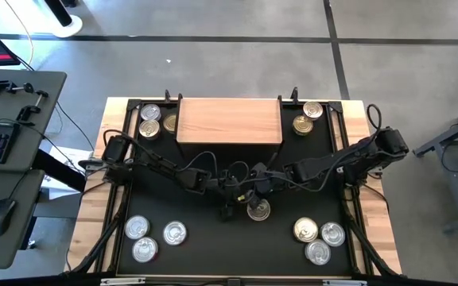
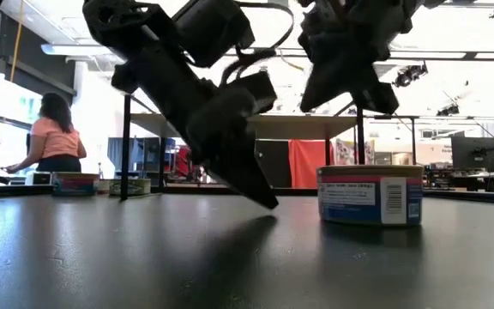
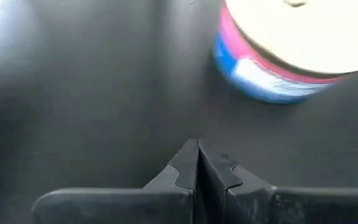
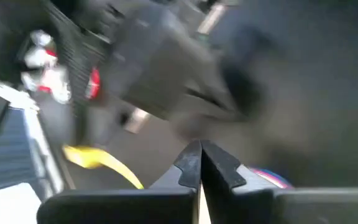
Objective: Stack canned seafood by type on shelf
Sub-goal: Put the blue and pink tuna can on the shelf
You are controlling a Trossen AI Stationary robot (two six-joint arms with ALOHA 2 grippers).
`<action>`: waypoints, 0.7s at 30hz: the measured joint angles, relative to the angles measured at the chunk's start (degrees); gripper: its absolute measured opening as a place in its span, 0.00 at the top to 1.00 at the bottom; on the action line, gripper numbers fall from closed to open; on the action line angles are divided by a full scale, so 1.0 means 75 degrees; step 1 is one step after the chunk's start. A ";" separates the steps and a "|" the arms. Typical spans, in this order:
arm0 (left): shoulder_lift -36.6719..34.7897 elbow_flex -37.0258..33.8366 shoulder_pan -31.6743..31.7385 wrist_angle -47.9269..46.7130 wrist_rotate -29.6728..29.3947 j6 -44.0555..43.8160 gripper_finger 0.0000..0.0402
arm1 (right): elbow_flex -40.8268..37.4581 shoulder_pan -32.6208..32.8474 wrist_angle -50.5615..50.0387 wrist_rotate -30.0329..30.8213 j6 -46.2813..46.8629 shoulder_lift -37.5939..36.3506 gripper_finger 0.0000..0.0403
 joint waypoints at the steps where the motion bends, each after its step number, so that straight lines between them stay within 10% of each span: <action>1: -0.0090 0.0000 0.0016 -0.0050 0.0289 0.0030 1.00 | 0.0005 0.0043 -0.0402 -0.0129 -0.0008 -0.0039 1.00; 7: -0.0210 -0.0003 -0.0569 -0.0035 0.0484 0.0120 1.00 | -0.0273 0.0410 -0.2553 -0.0523 0.0288 -0.0108 1.00; 21: 0.0301 0.0003 -0.0540 0.1167 -0.0134 0.0099 1.00 | -0.2021 0.0540 0.0104 -0.0644 0.1580 -0.0228 1.00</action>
